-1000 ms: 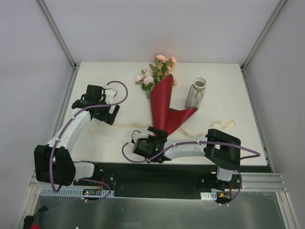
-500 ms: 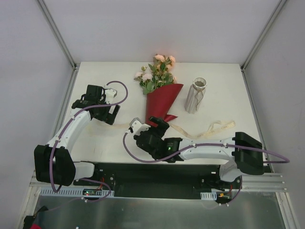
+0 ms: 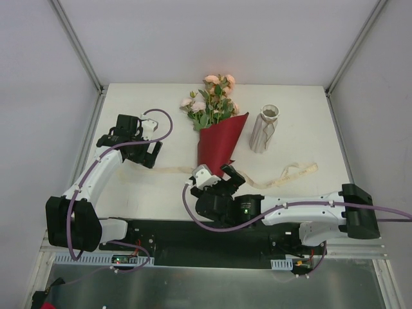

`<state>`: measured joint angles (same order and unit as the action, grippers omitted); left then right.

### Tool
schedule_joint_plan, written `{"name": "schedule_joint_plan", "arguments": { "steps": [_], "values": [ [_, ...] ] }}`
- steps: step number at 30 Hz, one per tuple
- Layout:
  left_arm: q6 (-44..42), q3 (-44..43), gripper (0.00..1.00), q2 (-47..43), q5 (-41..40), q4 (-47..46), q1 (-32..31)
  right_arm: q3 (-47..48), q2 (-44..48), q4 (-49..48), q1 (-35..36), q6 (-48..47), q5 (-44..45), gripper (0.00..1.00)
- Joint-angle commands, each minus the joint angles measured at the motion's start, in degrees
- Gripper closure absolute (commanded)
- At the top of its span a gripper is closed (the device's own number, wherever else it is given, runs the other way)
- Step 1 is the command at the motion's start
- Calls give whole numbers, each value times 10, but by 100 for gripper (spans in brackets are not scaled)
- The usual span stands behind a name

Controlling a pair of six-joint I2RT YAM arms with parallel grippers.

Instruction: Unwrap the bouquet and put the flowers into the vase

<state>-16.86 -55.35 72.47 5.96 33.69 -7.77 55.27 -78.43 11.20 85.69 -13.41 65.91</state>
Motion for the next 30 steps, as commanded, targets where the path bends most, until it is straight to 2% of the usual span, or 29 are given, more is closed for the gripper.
{"name": "schedule_joint_plan", "arguments": {
  "steps": [1, 4, 8, 13, 17, 21, 30],
  "values": [
    [13, -12, 1, -20, 18, 0, 3, 7, -13, 66, 6, 61, -16, 1],
    [10, -11, 1, -21, 20, 2, 3, 31, -45, 57, 6, 17, -74, 0],
    [7, -6, 1, -21, 21, 1, 3, 69, -112, 64, -2, -27, -100, 4],
    [3, 0, 1, -25, 27, 1, 3, 107, -168, 85, -17, -42, -162, 4],
    [-3, 0, 1, -25, 22, 1, 3, 152, -228, 144, -30, -42, -113, 4],
    [-1, -4, 1, -20, 25, 1, 4, 165, -269, 146, -60, -52, -63, 4],
    [-5, -8, 1, -14, 20, 0, 3, 151, -304, 7, -102, -180, -26, 4]
  ]
}}
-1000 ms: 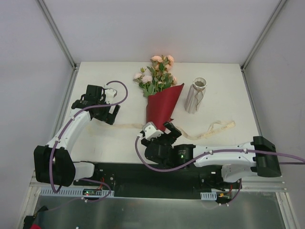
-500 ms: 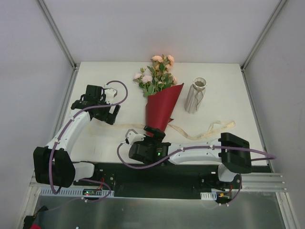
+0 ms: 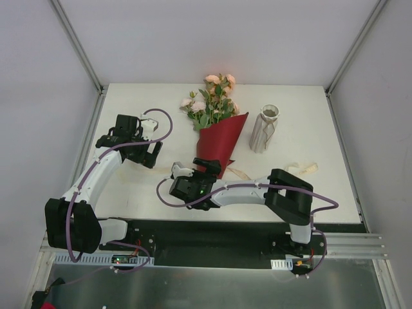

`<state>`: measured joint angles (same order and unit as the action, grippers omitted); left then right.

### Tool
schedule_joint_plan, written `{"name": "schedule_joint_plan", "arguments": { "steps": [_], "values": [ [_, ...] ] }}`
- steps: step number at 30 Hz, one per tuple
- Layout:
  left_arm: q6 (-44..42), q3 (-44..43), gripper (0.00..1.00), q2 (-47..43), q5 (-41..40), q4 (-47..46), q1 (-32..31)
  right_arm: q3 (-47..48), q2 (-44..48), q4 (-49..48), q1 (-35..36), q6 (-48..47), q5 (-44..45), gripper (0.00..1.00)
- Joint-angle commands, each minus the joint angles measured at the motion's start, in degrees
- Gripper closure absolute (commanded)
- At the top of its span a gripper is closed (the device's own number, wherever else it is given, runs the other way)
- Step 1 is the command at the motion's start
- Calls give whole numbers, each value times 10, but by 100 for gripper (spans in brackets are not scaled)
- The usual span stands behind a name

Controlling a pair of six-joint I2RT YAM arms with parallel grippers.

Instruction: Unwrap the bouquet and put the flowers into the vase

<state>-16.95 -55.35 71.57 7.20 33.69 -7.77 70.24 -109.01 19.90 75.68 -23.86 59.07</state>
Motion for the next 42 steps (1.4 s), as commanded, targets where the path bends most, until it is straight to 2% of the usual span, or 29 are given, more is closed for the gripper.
{"name": "schedule_joint_plan", "arguments": {
  "steps": [1, 7, 9, 10, 11, 14, 17, 21, 22, 24, 25, 26, 27, 28, 29, 30, 31, 32, 33, 34, 35, 38, 42],
  "values": [
    [-4, -7, 1, -4, 8, 0, 3, 1, 2, -98, -3, -87, 42, 4],
    [-7, -7, 1, -5, 5, 0, 3, 0, -2, -224, 7, -149, 53, 2],
    [-6, -9, 1, -5, 4, 0, 3, -10, -2, -288, 7, -173, 85, 1],
    [-6, -9, 1, -5, 4, 0, 3, -21, 7, -321, 9, -190, 96, 1],
    [-6, -10, 1, -6, 4, 0, 3, -33, 18, -403, 10, -206, 104, 1],
    [-8, -10, 1, -10, 2, 0, 4, -77, 81, -491, 21, -211, 113, 6],
    [-12, -8, 1, -13, -2, 0, 4, -98, 141, -499, 33, -175, 129, 10],
    [-11, -7, 1, -22, 0, 1, 3, -128, 214, -473, 62, -112, 178, 8],
    [-11, -9, 1, -24, 2, 1, 3, -133, 225, -415, 68, -81, 186, 8],
    [-11, -11, 1, -26, 4, 1, 3, -128, 259, -311, 80, 64, 194, 7],
    [-11, -12, 1, -27, 3, 1, 3, -121, 268, -202, 83, 119, 196, 6],
    [-12, -14, 1, -27, 3, 1, 3, -113, 275, -142, 84, 216, 202, 5],
    [-12, -16, 1, -29, 1, 2, 3, -109, 285, -98, 90, 260, 213, 4],
    [-13, -19, 1, -30, 2, 4, 3, -102, 289, 11, 91, 310, 220, 3],
    [-12, -21, 1, -32, 2, 4, 4, -82, 289, 72, 93, 428, 223, 1],
    [-13, -23, 1, -33, 3, 5, 3, -71, 282, 136, 99, 492, 232, 0],
    [-14, -28, 1, -33, 6, 8, 3, -54, 276, 290, 104, 576, 237, 0],
    [-14, -32, 1, -33, 6, 11, 3, -23, 267, 373, 110, 653, 242, 0],
    [-13, -35, 1, -30, 9, 13, 3, -4, 241, 462, 119, 840, 245, 0],
    [-13, -44, 1, -29, 19, 18, 3, 13, 225, 649, 126, 941, 246, 4],
    [-12, -48, 1, -27, 25, 19, 2, 26, 209, 733, 134, 1024, 247, 4],
    [-12, -60, 1, -12, 28, 23, -21, 21, 205, 751, 168, 1063, 230, 4],
    [-4, -82, 1, 23, 28, 26, -61, -5, 278, 750, 179, 1095, 227, 4]
  ]
}}
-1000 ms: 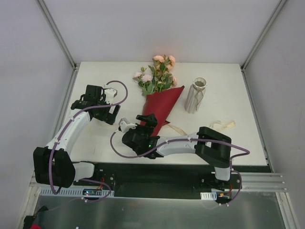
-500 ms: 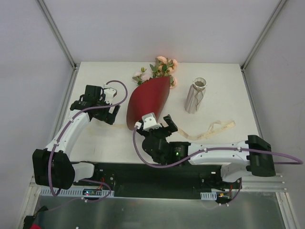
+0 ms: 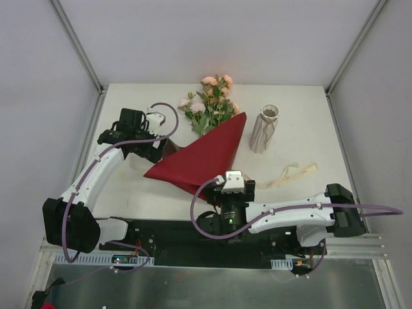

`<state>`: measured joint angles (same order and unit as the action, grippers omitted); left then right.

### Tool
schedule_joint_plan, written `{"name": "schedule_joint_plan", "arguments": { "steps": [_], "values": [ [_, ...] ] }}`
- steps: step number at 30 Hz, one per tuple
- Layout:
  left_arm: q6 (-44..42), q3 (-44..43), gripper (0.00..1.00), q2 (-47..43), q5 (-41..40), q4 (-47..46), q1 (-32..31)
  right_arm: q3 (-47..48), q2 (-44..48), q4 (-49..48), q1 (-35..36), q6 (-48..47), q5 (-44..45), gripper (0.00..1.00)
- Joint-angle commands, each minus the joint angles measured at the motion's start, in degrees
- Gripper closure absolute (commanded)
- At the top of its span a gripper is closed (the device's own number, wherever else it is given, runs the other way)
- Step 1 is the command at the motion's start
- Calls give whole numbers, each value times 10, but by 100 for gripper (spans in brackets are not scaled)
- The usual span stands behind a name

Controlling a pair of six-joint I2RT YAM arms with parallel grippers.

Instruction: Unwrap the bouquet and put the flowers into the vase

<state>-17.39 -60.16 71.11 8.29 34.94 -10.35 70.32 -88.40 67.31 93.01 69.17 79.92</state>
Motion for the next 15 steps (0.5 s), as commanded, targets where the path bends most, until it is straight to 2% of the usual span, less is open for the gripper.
{"name": "schedule_joint_plan", "arguments": {
  "steps": [1, 8, 15],
  "values": [
    [5, -49, 1, 32, 22, 14, -40, -10, 88, 277, 5, 157, 26, 4],
    [24, -108, 1, 43, 55, 43, -62, -15, 237, 277, -42, 126, 59, 4],
    [16, -113, 1, 77, 56, 46, -103, 24, 313, 277, -62, 53, 98, 4]
  ]
}}
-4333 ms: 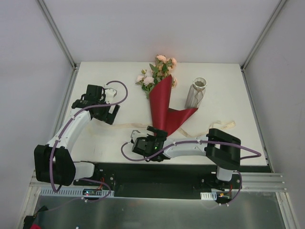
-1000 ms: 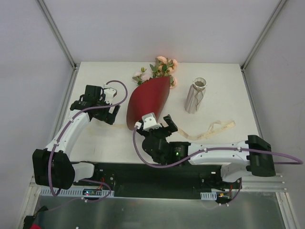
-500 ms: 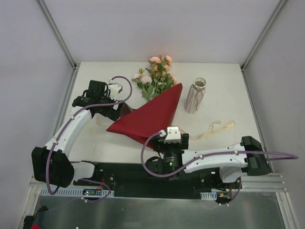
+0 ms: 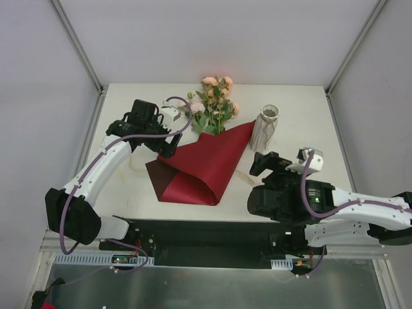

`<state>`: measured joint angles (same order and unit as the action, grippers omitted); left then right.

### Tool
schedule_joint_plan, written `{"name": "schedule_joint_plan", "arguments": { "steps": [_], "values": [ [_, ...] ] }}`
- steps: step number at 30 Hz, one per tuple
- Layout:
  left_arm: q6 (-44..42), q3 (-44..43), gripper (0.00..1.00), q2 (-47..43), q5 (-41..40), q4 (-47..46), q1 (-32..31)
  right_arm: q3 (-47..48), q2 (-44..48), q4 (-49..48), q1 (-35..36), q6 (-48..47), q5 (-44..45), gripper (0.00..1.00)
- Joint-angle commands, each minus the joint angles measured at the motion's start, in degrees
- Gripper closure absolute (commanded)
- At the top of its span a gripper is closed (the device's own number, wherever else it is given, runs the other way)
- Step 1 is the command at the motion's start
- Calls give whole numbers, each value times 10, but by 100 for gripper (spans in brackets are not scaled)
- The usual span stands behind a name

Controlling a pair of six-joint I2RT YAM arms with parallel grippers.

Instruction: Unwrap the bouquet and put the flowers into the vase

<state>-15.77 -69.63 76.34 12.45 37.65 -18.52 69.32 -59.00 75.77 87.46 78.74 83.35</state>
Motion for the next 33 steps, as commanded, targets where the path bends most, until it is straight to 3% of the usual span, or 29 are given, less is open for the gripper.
{"name": "schedule_joint_plan", "arguments": {
  "steps": [1, 6, 8, 9, 10, 11, 13, 14, 16, 19, 23, 28, 33],
  "values": [
    [-3, -21, 1, 35, 8, 18, -23, 40, 24, 192, -6, -52, 68, 4],
    [-60, -15, 1, 80, 33, 19, -6, 57, 35, 153, 12, -150, 75, 4],
    [-66, -6, 1, 68, 47, 18, 8, 51, 9, 90, 19, -328, 41, 4],
    [-62, -4, 1, 64, 50, 18, 16, 32, 0, -27, 19, -426, 22, 4],
    [-56, -5, 1, 54, 53, 18, 24, 19, -9, -99, 17, -591, -5, 4],
    [-45, -9, 1, 49, 66, 17, 51, -1, -20, -248, 13, -685, -85, 4],
    [-35, -13, 1, 31, 75, 17, 81, -24, -39, -333, -32, -783, -248, 4],
    [-26, -13, 1, 25, 72, 16, 102, -21, -53, -371, -46, -803, -282, 4],
    [-21, -10, 1, 8, 55, 17, 117, 29, -99, -380, -78, -843, -325, 4],
    [-12, 11, 1, -15, 44, 17, 135, 114, -267, -362, -92, -925, -350, 4],
    [-17, 38, 1, -43, 50, 19, 152, 272, -412, -327, -91, -996, -386, 4],
    [-27, 42, 1, -63, 74, 34, 180, 323, -523, -316, -91, -1047, -394, 4],
    [-34, 34, 1, -64, 96, 43, 201, 330, -573, -311, -95, -1077, -357, 4]
  ]
}}
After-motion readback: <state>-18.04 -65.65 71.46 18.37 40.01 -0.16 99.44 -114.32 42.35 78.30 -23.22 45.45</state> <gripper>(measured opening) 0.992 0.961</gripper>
